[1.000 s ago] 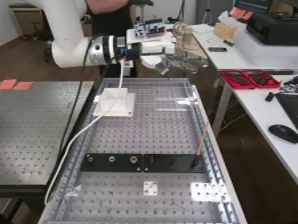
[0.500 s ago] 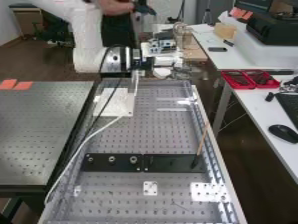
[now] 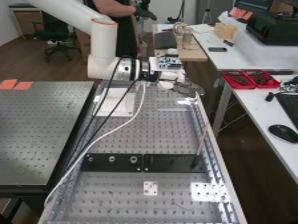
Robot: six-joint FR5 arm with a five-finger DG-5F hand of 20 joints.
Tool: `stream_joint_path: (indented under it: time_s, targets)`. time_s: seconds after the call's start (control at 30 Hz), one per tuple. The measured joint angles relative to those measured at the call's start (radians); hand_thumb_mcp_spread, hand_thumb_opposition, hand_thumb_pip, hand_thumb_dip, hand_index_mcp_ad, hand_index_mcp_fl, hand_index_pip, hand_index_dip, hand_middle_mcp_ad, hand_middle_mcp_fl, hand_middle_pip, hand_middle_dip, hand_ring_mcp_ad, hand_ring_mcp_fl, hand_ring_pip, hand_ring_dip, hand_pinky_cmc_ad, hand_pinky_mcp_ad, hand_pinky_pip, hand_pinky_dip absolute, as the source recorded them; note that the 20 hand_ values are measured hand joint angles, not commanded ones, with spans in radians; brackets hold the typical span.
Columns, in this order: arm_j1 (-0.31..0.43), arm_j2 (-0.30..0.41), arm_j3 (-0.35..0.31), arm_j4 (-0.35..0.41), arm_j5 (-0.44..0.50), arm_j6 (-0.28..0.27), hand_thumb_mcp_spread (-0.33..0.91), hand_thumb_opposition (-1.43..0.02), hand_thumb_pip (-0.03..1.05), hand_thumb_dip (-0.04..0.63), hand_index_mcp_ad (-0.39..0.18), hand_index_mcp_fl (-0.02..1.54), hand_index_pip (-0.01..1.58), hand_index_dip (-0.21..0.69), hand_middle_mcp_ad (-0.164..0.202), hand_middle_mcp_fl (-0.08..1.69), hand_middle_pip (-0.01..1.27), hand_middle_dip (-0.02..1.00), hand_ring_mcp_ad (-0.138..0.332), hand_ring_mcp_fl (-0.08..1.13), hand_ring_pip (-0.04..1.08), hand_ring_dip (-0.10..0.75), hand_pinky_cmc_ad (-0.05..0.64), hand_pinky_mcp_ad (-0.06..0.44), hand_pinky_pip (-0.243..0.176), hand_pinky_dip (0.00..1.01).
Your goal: Grab the drill bit and place it in the clear container
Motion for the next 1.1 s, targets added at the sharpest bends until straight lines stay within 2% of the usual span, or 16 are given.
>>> stream_joint_path:
  time_s: [0.27,0.33,0.37,0.4,0.43,0.47,0.5,0.57,0.63,0.67,0.83,0.93,1.1]
  targets:
    - [0.001,-0.004,0.009,-0.013,-0.003,-0.017,0.72,-1.03,0.5,0.271,-0.164,0.94,0.92,0.265,0.075,0.4,0.12,0.43,0.202,0.08,0.08,0.3,0.414,0.12,0.099,0.21]
    - [0.0,-0.004,0.015,-0.028,-0.004,-0.018,0.69,-1.02,0.5,0.271,-0.157,0.87,0.92,0.267,0.075,0.39,0.12,0.43,0.202,0.08,0.08,0.3,0.417,0.12,0.099,0.21]
    - [-0.002,-0.004,0.02,-0.038,-0.007,-0.019,0.64,-0.97,0.5,0.274,-0.152,0.78,0.93,0.276,0.075,0.38,0.12,0.43,0.202,0.08,0.08,0.3,0.414,0.124,0.099,0.21]
    - [-0.003,-0.005,0.023,-0.045,-0.014,-0.019,0.6,-0.95,0.5,0.274,-0.152,0.66,0.87,0.272,0.075,0.34,0.12,0.43,0.201,0.07,0.08,0.3,0.414,0.124,0.099,0.21]
    - [-0.004,-0.005,0.025,-0.05,-0.018,-0.02,0.58,-0.93,0.5,0.274,-0.152,0.68,0.83,0.274,0.075,0.32,0.12,0.43,0.201,0.06,0.09,0.3,0.414,0.124,0.099,0.21]
    - [-0.005,-0.006,0.028,-0.056,-0.023,-0.02,0.55,-0.91,0.57,0.274,-0.152,0.79,0.77,0.274,0.075,0.3,0.12,0.43,0.202,0.06,0.09,0.3,0.414,0.12,0.099,0.21]
    - [-0.007,-0.007,0.03,-0.062,-0.028,-0.019,0.53,-0.9,0.62,0.274,-0.152,0.77,0.72,0.281,0.075,0.28,0.12,0.43,0.202,0.06,0.08,0.3,0.414,0.12,0.101,0.21]
    - [-0.008,-0.007,0.033,-0.066,-0.031,-0.018,0.5,-0.86,0.64,0.271,-0.152,0.54,0.61,0.283,0.075,0.23,0.12,0.43,0.202,0.06,0.08,0.297,0.415,0.12,0.101,0.22]
    - [-0.009,-0.007,0.033,-0.066,-0.028,-0.017,0.47,-0.85,0.64,0.271,-0.152,0.42,0.53,0.291,0.075,0.24,0.12,0.43,0.202,0.04,0.08,0.297,0.415,0.119,0.065,0.25]
    - [-0.01,-0.007,0.034,-0.066,-0.029,-0.016,0.44,-0.84,0.64,0.271,-0.147,0.41,0.48,0.304,0.073,0.23,0.12,0.43,0.202,0.03,0.08,0.297,0.415,0.119,0.051,0.27]
    - [-0.016,0.001,0.03,-0.063,-0.03,-0.014,0.43,-0.79,0.65,0.271,-0.14,0.41,0.38,0.332,0.075,0.18,0.12,0.43,0.208,0.01,0.08,0.297,0.386,0.12,0.052,0.32]
    - [-0.027,0.027,0.018,-0.055,-0.028,-0.014,0.42,-0.79,0.65,0.271,-0.14,0.34,0.35,0.353,0.075,0.17,0.12,0.43,0.209,-0.01,0.08,0.297,0.386,0.117,0.023,0.33]
    - [-0.066,0.118,-0.036,-0.025,-0.021,-0.031,0.41,-0.77,0.65,0.274,-0.126,0.41,0.28,0.37,0.073,0.16,0.12,0.43,0.206,-0.01,0.08,0.3,0.382,0.12,0.019,0.34]
